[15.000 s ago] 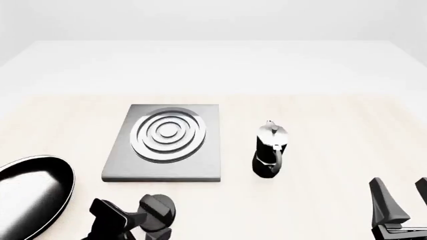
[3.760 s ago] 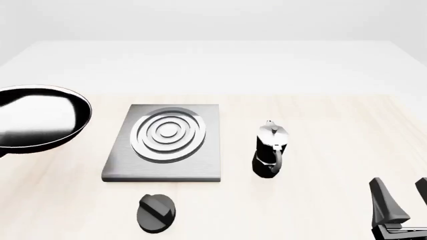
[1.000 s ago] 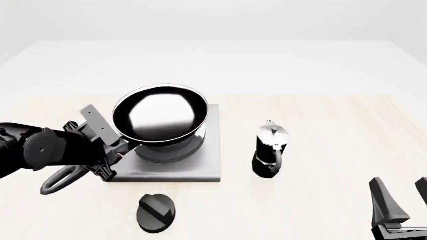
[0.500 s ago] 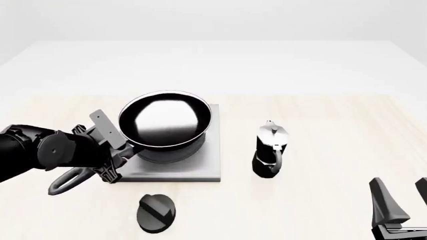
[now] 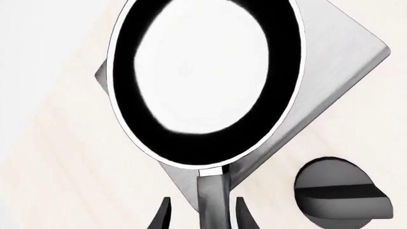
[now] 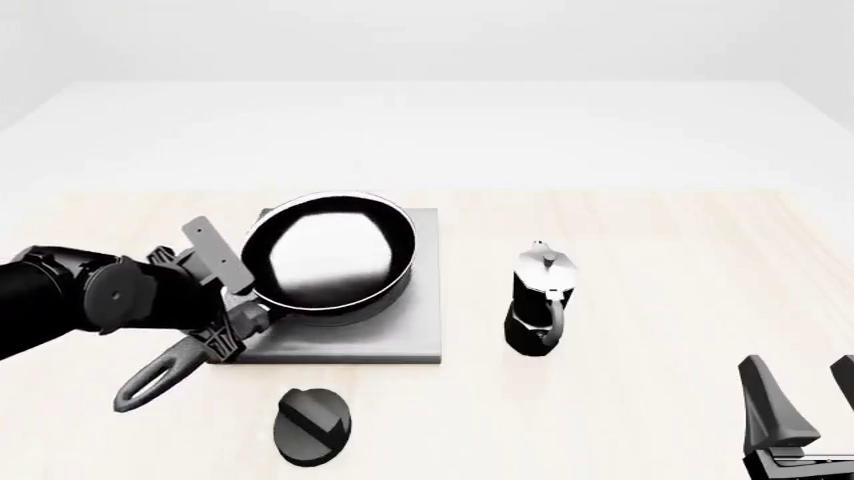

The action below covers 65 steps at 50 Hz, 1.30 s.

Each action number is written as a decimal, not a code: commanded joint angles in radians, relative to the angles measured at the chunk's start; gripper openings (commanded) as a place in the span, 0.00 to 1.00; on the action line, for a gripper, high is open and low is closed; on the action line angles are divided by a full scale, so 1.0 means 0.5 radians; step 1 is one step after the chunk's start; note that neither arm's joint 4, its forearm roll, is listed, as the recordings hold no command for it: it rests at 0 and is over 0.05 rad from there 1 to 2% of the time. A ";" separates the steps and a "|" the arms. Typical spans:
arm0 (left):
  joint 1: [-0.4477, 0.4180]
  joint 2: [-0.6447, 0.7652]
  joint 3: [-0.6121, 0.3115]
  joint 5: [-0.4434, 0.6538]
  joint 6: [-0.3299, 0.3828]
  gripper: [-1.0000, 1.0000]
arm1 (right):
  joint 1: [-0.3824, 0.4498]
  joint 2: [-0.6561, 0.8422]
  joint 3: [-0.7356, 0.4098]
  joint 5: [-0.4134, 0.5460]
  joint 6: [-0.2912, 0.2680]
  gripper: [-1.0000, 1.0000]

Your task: Turn on the stove and put the frying pan on it.

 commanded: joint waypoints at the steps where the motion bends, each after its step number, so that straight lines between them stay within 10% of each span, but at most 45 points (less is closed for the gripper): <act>1: -0.019 0.020 -0.016 0.024 -0.011 1.00 | 0.000 0.000 0.000 0.000 0.000 1.00; 65: 0.192 -0.332 -0.458 0.747 0.061 1.00 | 0.000 0.000 0.000 0.000 0.000 1.00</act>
